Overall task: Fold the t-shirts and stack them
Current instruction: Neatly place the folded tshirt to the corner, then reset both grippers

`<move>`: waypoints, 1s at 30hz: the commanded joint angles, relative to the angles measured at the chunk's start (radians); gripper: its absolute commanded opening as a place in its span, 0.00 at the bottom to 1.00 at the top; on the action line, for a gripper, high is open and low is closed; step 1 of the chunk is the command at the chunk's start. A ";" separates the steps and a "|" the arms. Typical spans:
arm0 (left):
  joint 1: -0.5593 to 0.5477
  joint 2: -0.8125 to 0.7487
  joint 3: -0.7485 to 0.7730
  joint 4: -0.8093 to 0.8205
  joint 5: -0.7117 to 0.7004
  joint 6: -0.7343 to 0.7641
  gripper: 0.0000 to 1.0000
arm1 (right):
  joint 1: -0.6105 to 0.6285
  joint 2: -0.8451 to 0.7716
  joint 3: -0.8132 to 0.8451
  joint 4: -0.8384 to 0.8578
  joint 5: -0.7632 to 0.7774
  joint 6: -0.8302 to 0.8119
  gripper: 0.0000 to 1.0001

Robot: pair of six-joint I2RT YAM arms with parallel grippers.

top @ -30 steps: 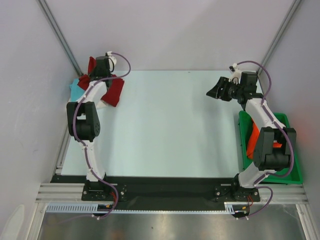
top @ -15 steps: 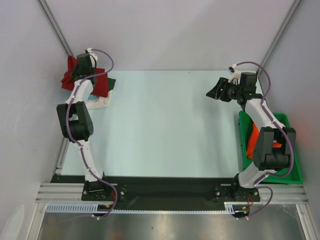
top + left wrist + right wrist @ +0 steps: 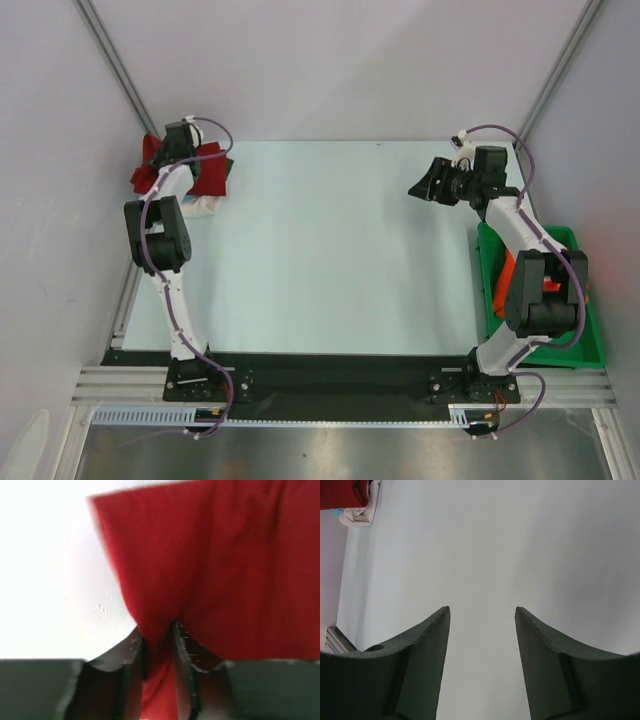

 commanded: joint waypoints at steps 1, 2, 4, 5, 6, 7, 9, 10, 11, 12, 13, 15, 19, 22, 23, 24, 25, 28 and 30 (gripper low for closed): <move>0.004 0.006 0.077 0.072 -0.050 0.003 0.33 | 0.006 0.008 0.032 0.014 0.013 -0.016 0.60; 0.002 0.013 0.088 0.072 -0.050 0.006 0.33 | 0.006 0.008 0.032 0.013 0.015 -0.016 0.61; 0.002 0.030 0.105 0.105 -0.050 0.026 0.34 | 0.006 0.008 0.033 0.006 0.019 -0.023 0.61; 0.002 0.036 0.108 0.116 -0.053 0.032 0.37 | 0.006 0.007 0.033 0.005 0.021 -0.027 0.61; 0.002 0.039 0.110 0.133 -0.061 0.036 0.42 | 0.006 0.004 0.032 0.000 0.021 -0.028 0.60; 0.002 0.044 0.111 0.162 -0.071 0.044 0.49 | 0.006 0.004 0.032 -0.001 0.025 -0.034 0.60; -0.007 0.052 0.111 0.216 -0.084 0.075 0.68 | 0.006 -0.003 0.029 -0.007 0.031 -0.043 0.61; -0.014 0.053 0.110 0.228 -0.090 0.076 0.72 | 0.006 -0.004 0.026 -0.010 0.036 -0.048 0.61; -0.030 0.043 0.111 0.227 -0.085 0.073 0.79 | 0.006 -0.006 0.024 -0.010 0.038 -0.051 0.61; -0.040 0.039 0.113 0.222 -0.082 0.055 0.87 | 0.006 -0.009 0.022 -0.009 0.038 -0.054 0.61; -0.053 0.035 0.119 0.207 -0.078 0.046 0.87 | 0.006 -0.009 0.021 -0.009 0.042 -0.059 0.61; -0.096 0.021 0.137 0.176 -0.061 -0.015 1.00 | 0.035 -0.009 0.025 -0.010 0.047 -0.076 0.62; -0.186 -0.022 0.163 -0.057 0.019 -0.186 1.00 | 0.056 -0.007 0.036 -0.003 0.076 -0.148 0.74; -0.258 -0.092 0.122 -0.199 0.116 -0.362 1.00 | 0.079 0.000 0.030 0.008 0.094 -0.227 1.00; -0.289 -0.115 0.111 -0.239 0.151 -0.411 1.00 | 0.086 0.002 0.027 0.017 0.125 -0.226 1.00; -0.301 -0.132 0.111 -0.315 0.248 -0.513 1.00 | 0.108 0.005 0.018 0.040 0.263 -0.191 1.00; -0.312 -0.169 0.111 -0.345 0.283 -0.569 1.00 | 0.128 0.008 0.016 0.049 0.356 -0.166 1.00; -0.346 -0.229 0.110 -0.413 0.468 -0.744 1.00 | 0.181 0.010 0.012 0.075 0.650 -0.123 0.99; -0.378 -0.257 0.096 -0.422 0.510 -0.814 1.00 | 0.190 0.007 0.010 0.082 0.697 -0.123 1.00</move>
